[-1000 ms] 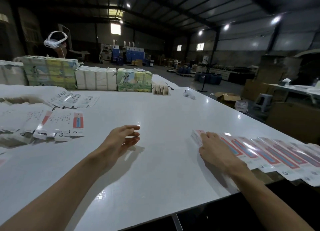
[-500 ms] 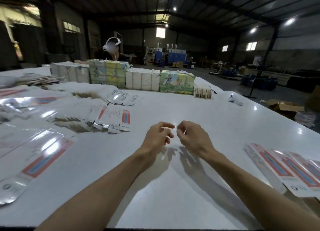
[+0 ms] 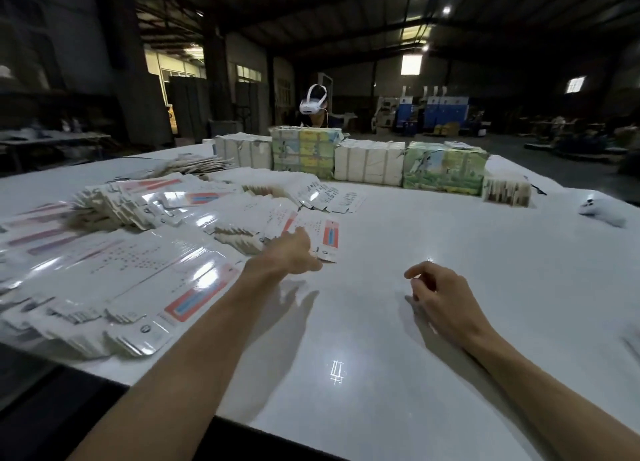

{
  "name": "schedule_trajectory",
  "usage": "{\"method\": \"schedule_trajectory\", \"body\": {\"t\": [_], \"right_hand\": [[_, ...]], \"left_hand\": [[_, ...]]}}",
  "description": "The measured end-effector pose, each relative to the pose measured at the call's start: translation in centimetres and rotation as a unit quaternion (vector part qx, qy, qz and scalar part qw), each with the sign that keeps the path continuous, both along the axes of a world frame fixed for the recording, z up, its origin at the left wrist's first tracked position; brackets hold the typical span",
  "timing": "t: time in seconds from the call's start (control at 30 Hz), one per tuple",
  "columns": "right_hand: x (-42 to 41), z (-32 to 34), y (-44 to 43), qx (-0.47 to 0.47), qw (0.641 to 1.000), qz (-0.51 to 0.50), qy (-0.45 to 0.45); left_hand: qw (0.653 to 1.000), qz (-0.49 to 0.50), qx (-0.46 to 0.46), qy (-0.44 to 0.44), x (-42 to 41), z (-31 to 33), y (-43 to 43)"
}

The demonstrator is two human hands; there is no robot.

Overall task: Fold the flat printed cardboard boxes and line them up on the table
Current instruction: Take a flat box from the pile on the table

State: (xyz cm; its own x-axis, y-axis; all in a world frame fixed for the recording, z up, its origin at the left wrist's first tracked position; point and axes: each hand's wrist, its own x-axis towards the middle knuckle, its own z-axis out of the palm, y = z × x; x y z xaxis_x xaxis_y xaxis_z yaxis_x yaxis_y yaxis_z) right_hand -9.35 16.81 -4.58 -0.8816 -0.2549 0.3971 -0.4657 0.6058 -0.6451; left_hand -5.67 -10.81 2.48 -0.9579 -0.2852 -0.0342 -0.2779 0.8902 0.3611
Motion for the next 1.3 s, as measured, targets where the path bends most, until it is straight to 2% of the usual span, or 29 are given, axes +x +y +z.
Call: {"method": "schedule_trajectory", "body": {"t": [0.17,0.27,0.47,0.8,0.97,1.07,1.2,1.3], "right_hand": [[0.4,0.0,-0.2,-0.003,1.000,0.013,-0.007],[0.5,0.0,-0.1,-0.008,1.000,0.013,-0.011],[0.5,-0.1,0.1,-0.009,1.000,0.020,-0.010],[0.4,-0.1,0.0,-0.021,0.999,0.044,-0.022],[0.4,-0.1,0.1,-0.023,0.998,0.048,-0.025],[0.3,-0.1,0.0,-0.017,0.998,0.053,-0.024],[0.3,-0.1,-0.1,-0.014,0.998,0.062,-0.027],[0.3,-0.2,-0.1,-0.013,0.997,0.070,-0.028]], "left_hand": [[0.973,0.177,-0.143,-0.040,4.0,-0.1,-6.3],[0.966,0.210,-0.144,-0.053,5.2,-0.9,-8.2],[0.959,0.252,-0.127,-0.019,5.0,-1.5,-9.9],[0.961,0.260,-0.097,0.007,4.4,-1.5,-12.3],[0.956,0.267,-0.116,-0.020,4.7,-0.9,-13.0],[0.956,0.263,-0.129,0.004,4.8,-0.3,-13.1],[0.958,0.236,-0.155,0.047,4.7,0.4,-12.7],[0.976,0.180,-0.111,0.046,4.0,1.8,-12.4]]}}
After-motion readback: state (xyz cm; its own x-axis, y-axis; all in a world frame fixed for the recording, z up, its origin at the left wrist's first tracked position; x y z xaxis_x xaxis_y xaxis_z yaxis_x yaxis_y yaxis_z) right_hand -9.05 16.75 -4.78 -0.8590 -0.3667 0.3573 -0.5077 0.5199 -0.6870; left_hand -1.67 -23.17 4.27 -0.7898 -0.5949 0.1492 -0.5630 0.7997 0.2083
